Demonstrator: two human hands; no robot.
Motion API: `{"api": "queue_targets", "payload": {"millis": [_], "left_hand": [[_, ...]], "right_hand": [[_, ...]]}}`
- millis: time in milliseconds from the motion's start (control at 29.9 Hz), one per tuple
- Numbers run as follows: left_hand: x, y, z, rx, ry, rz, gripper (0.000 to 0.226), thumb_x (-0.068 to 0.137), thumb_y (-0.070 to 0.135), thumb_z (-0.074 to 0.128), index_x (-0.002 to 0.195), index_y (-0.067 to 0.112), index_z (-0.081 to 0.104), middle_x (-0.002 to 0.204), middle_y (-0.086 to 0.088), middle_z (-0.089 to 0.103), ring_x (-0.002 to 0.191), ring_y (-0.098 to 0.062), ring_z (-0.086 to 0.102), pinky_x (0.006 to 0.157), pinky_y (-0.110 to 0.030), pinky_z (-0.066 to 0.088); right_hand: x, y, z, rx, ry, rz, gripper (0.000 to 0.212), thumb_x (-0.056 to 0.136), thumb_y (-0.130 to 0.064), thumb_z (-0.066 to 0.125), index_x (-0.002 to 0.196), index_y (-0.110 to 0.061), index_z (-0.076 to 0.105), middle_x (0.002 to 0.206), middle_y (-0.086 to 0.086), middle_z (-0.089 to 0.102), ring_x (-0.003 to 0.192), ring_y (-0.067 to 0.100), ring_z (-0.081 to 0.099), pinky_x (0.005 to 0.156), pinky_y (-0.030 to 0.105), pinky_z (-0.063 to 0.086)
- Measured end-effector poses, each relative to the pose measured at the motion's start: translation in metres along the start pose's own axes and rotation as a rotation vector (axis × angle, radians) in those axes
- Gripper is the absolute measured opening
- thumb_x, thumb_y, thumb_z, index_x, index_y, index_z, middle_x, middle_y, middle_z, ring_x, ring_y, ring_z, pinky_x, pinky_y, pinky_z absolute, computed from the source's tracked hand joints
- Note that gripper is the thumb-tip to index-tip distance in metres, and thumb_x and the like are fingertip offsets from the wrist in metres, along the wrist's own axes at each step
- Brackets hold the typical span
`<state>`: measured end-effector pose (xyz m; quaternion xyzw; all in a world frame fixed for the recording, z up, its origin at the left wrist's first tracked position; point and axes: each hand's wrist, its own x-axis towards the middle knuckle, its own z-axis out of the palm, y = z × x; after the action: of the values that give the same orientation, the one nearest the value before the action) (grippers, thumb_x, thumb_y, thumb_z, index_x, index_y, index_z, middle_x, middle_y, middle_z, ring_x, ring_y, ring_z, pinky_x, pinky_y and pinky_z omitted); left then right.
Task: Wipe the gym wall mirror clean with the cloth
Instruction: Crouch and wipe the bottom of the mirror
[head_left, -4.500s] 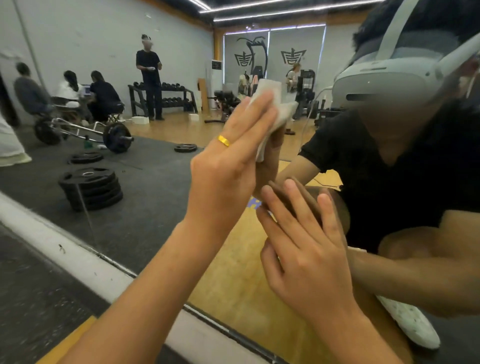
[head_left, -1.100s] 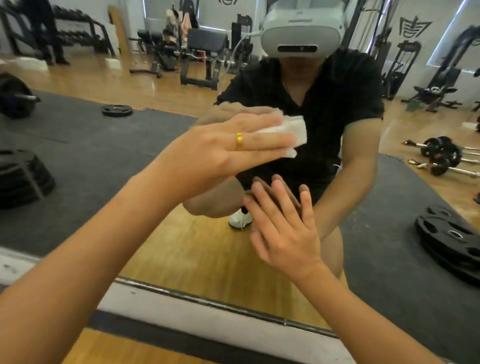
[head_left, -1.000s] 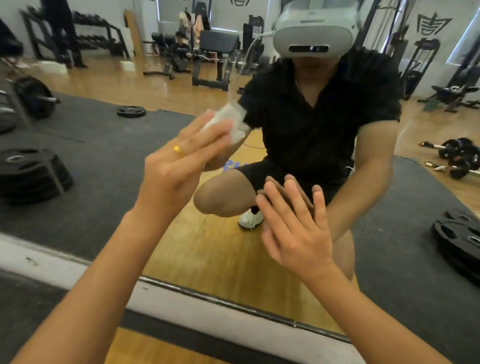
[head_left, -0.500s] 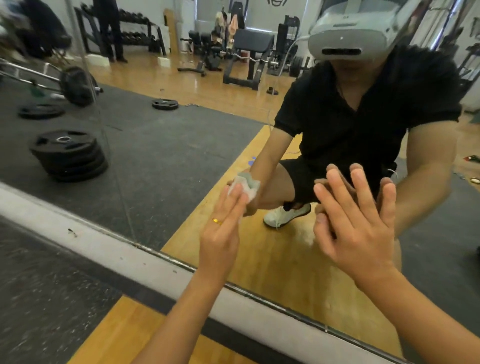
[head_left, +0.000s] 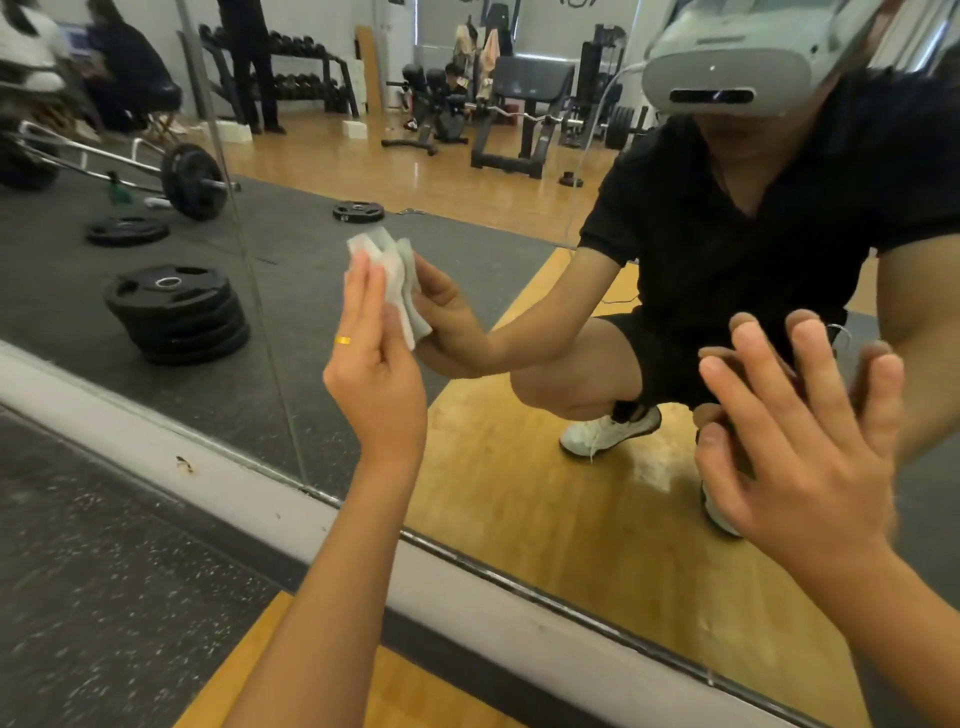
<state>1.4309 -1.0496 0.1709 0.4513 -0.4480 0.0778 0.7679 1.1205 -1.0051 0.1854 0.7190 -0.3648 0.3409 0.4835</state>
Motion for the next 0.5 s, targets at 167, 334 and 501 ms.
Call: {"api": "queue_targets", "payload": {"millis": [167,334,501], "left_hand": [[0.079,0.012,0.013,-0.069,0.102,0.019,0.037,0.102,0.005,0.055,0.138,0.0,0.061,0.146,-0.013,0.058,0.136,-0.008,0.054,0.113,-0.028,0.044],[0.024,0.037,0.012,0.02,-0.165,0.331,0.037,0.098,-0.012,0.059,0.133,-0.001,0.064,0.144,-0.013,0.056,0.135,-0.022,0.057,0.108,-0.017,0.043],[0.008,-0.001,-0.007,0.02,-0.137,0.121,0.039,0.1,-0.007,0.059,0.137,0.003,0.061,0.145,-0.01,0.058,0.137,-0.022,0.056,0.109,-0.023,0.046]], "right_hand": [[0.002,0.001,0.001,-0.002,0.011,-0.005,0.053,0.095,-0.019,0.061,0.146,-0.01,0.057,0.157,0.013,0.046,0.153,0.036,0.031,0.126,0.056,0.009],[0.0,0.0,-0.001,0.013,0.002,0.004,0.052,0.095,-0.019,0.06,0.147,-0.01,0.056,0.157,0.013,0.046,0.151,0.036,0.034,0.125,0.057,0.012],[-0.001,0.001,0.0,0.007,0.005,-0.003,0.055,0.095,-0.019,0.061,0.149,-0.011,0.054,0.161,0.011,0.041,0.153,0.035,0.031,0.124,0.058,0.012]]}}
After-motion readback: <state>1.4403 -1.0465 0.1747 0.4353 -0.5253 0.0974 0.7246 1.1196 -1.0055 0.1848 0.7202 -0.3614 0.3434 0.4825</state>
